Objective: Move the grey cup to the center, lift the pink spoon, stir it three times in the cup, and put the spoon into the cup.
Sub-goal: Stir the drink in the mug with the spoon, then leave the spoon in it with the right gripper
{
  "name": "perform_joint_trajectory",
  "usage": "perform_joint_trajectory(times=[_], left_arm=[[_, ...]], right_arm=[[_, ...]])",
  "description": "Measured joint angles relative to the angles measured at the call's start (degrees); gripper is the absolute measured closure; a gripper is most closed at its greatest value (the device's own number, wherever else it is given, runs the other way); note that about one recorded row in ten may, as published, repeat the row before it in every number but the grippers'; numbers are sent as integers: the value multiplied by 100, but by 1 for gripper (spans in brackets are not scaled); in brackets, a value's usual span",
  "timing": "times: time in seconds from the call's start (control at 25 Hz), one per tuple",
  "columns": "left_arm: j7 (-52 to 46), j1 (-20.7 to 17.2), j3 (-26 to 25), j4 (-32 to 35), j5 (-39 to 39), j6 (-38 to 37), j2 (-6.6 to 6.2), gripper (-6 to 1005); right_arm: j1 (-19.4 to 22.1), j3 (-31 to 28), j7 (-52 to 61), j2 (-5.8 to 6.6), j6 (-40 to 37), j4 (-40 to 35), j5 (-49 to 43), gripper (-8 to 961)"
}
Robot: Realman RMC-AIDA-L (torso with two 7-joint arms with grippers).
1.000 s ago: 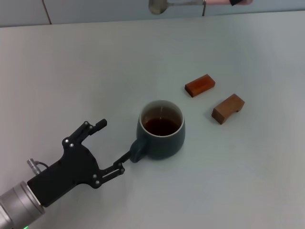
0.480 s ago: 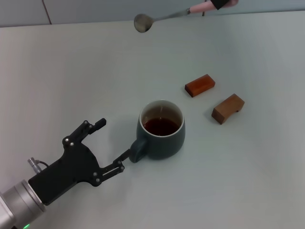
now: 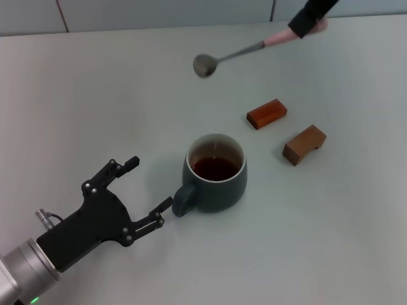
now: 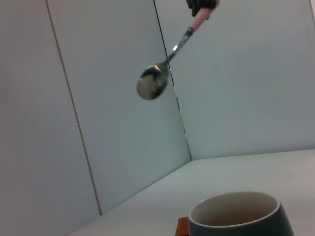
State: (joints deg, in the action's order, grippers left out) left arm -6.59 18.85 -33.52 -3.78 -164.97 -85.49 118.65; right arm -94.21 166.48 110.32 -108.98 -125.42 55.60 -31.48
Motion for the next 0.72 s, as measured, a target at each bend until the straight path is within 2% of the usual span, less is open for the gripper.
perform_joint_trajectory(times=[0.4,0.72], left_arm=[[9,-19,-5,-16,0,22,0,142],[17,-31,-14,-80,0,59,1,142]], right_arm=[[-23,-2,3,-104,6,-272,-415,838],[-36,-2,8,-107,18,-407,-713,838]])
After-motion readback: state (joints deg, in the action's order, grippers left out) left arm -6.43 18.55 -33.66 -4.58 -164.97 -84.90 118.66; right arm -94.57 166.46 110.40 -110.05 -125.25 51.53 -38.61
